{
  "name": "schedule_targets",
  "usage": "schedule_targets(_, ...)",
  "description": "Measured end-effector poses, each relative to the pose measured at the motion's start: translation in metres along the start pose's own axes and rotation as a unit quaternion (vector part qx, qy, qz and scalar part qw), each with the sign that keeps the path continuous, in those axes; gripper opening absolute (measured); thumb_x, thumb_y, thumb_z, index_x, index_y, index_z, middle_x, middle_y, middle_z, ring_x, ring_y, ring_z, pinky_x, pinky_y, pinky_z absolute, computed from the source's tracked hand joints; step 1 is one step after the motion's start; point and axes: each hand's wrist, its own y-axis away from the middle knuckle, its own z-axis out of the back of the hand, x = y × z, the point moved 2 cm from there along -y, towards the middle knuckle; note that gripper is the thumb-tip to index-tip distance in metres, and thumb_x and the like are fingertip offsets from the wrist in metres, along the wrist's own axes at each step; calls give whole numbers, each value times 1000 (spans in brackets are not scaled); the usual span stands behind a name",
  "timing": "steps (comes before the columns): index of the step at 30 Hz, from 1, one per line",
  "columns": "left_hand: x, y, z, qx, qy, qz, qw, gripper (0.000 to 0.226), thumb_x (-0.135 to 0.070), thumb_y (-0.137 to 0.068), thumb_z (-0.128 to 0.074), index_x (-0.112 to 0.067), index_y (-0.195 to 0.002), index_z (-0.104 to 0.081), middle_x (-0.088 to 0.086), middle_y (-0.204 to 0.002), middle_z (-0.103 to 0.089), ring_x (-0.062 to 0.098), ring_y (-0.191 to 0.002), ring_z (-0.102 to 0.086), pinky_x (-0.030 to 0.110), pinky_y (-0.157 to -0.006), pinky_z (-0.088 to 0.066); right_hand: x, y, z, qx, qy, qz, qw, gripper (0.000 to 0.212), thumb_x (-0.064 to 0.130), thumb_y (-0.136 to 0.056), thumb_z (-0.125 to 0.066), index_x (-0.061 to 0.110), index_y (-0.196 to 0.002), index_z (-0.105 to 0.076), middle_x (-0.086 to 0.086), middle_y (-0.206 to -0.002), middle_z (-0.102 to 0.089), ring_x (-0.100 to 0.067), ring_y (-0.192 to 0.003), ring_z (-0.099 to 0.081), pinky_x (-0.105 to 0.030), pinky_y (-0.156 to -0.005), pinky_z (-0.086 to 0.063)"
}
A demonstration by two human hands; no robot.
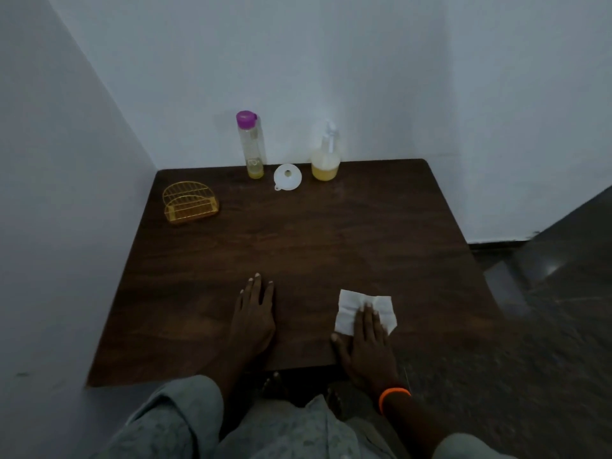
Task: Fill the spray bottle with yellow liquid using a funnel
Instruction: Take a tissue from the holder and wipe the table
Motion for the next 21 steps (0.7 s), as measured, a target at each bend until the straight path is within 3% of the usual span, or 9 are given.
schedule_targets(3, -1, 5, 2, -4, -1, 7, 1000, 60, -28, -95, -27, -15, -153, -34, 17, -161, -24, 33, -149, -24, 49, -117, -30, 11, 3, -4, -3, -8, -29, 1000, 102, 81, -87, -15, 11, -158, 6, -11, -166, 8, -27, -154, 4, -48, -125, -8)
schedule_targets(8, 18, 25, 6, -16, 11, 49, 999, 57, -20, -92, -38, -7, -147, -43, 20, -157, -32, 35, -145, -33, 50, -113, -37, 65, 12, -25, 30, -8, 27, 999, 104, 83, -86, -16, 11, -157, 9, -12, -165, 12, -29, -154, 6, -49, -125, -1)
schedule_targets(12, 33, 45, 7, -24, 25, 91, 995, 59, -26, -97, -21, 0, -145, -44, 22, -156, -33, 37, -145, -32, 51, -115, -34, 111, 27, -51, 88, -3, 117, 989, 104, 84, -86, -16, 13, -158, 10, -10, -164, 17, -28, -153, 12, -51, -125, 1)
schedule_targets(17, 49, 70, 3, -37, 24, 122, 992, 75, -41, -90, -14, 2, -143, -45, 24, -154, -35, 38, -144, -35, 52, -114, -36, 142, 50, -75, 112, 22, 245, 963, 98, 80, -89, -26, 10, -158, -15, -15, -165, -8, -31, -153, -6, -54, -122, -14)
schedule_targets(21, 44, 77, -10, -27, 28, 117, 992, 67, -34, -90, -26, 6, -139, -49, 28, -150, -40, 41, -137, -44, 54, -106, -44, 129, 49, -68, 99, 9, 248, 964, 94, 76, -93, -26, 10, -158, -11, -13, -165, -6, -28, -154, -7, -50, -123, -18)
